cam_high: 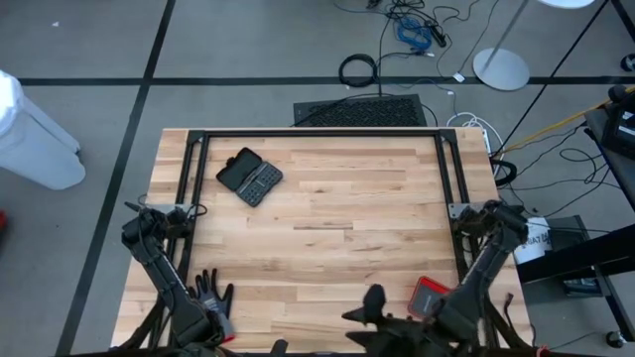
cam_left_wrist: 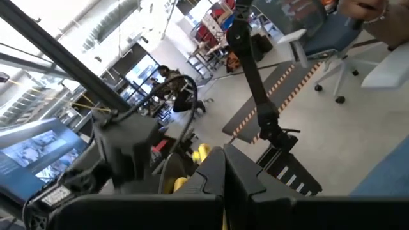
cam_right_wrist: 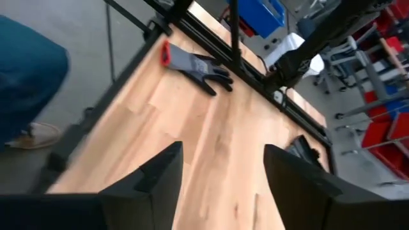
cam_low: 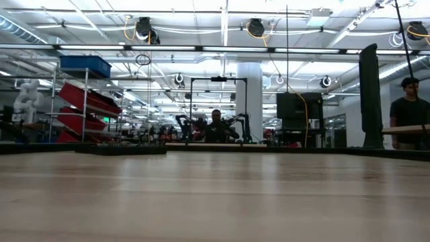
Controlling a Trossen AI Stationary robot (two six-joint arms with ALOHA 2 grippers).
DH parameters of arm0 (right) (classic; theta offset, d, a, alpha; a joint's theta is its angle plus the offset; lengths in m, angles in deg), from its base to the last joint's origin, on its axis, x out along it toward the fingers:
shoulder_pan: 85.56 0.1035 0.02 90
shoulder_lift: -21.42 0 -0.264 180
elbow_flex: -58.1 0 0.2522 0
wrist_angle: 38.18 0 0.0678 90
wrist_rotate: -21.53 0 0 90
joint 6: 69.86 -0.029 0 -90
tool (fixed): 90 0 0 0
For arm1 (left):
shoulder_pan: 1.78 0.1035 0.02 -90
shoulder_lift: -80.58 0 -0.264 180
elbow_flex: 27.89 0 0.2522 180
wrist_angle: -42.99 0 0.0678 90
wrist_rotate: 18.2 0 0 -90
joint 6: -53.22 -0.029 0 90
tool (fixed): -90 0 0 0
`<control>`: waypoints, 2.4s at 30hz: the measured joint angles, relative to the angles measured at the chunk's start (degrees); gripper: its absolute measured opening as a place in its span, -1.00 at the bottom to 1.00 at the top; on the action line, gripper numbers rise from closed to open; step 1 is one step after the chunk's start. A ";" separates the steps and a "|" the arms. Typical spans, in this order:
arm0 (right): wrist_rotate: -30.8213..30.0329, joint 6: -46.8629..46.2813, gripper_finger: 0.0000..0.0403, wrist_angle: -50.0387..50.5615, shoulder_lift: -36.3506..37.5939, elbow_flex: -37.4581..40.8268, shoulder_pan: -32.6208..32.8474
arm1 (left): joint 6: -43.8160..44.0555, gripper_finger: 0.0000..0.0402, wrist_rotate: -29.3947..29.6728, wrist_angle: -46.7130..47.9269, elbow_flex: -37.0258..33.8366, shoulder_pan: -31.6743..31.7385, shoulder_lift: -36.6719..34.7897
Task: Coil cords
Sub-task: Coil the yellow wire onto the spool
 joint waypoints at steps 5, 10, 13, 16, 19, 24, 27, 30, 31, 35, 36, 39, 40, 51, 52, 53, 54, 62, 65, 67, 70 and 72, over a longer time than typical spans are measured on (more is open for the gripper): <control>-2.36 -2.70 0.06 0.86 2.13 0.00 3.45 | -0.04 -1.00 0.02 0.30 0.00 0.00 0.00; -9.41 1.68 0.05 -0.08 3.47 0.00 6.93 | -0.22 -1.00 1.72 1.84 0.00 0.04 -0.02; -11.79 6.12 0.05 -5.35 4.23 0.00 8.16 | 0.02 -1.00 2.51 2.47 0.00 0.15 -0.02; -11.56 11.89 0.05 -14.72 4.41 0.00 8.53 | 0.13 -1.00 2.56 3.11 0.00 0.34 -0.02; -7.38 16.21 0.05 -22.95 4.41 0.00 7.93 | 0.22 -1.00 2.56 3.21 0.00 0.60 -0.02; 1.37 15.34 0.05 -26.69 4.38 -0.02 5.63 | 1.70 -1.00 3.62 4.31 0.00 0.87 -0.09; 2.05 14.64 0.04 -26.45 4.17 -0.02 4.60 | 1.74 -1.00 5.59 4.86 0.00 0.95 -0.09; 4.79 14.17 0.04 -26.31 4.06 -0.02 3.82 | 2.21 -1.00 5.84 4.87 0.00 1.21 -0.09; 5.72 13.85 0.04 -26.32 4.06 -0.02 3.56 | 2.46 -1.00 5.86 4.87 0.00 1.22 -0.09; 6.42 12.98 0.04 -26.34 4.04 -0.02 2.65 | 3.21 -1.00 5.86 4.87 0.00 1.55 -0.09; 6.40 12.90 0.03 -26.36 3.98 -0.02 2.39 | 3.21 -1.00 5.86 4.88 0.00 1.57 -0.09; 6.51 12.53 -0.02 -26.52 3.64 -0.02 2.00 | 3.36 -1.00 5.84 4.89 0.00 1.78 -0.09; 6.66 12.51 -0.05 -26.53 3.41 -0.02 1.93 | 3.69 -1.00 5.84 4.89 0.00 1.88 -0.09; 7.77 13.20 -0.63 -26.69 2.25 -0.02 0.55 | 4.65 -1.00 5.99 4.92 0.00 1.92 -0.09; 7.76 13.66 -0.70 -26.75 2.25 -0.02 0.52 | 4.66 -1.00 5.99 4.92 0.00 1.92 -0.09; 7.73 14.19 -0.76 -26.77 2.25 -0.02 0.50 | 4.66 -1.00 6.03 4.93 0.00 1.92 -0.09; 7.61 14.57 -0.83 -26.84 2.25 -0.02 0.50 | 4.69 -1.00 6.09 4.90 0.00 1.92 -0.09; 4.25 15.35 -0.98 -26.52 2.25 -0.02 0.72 | 5.32 -1.00 7.10 4.33 0.00 1.92 -0.09; 3.69 15.70 -0.99 -26.85 2.25 -0.02 0.68 | 6.24 -1.00 8.15 3.99 0.00 1.92 -0.09; 2.85 16.27 -0.99 -27.05 2.25 -0.02 0.68 | 6.78 -1.00 9.11 3.62 0.01 1.90 -0.09; 1.35 17.07 -0.99 -26.98 2.27 -0.02 1.04 | 9.11 -1.00 11.24 2.95 0.01 1.86 -0.09; 0.74 18.27 -1.00 -27.05 2.28 -0.02 1.35 | 9.20 -0.99 11.94 2.75 0.00 1.82 -0.09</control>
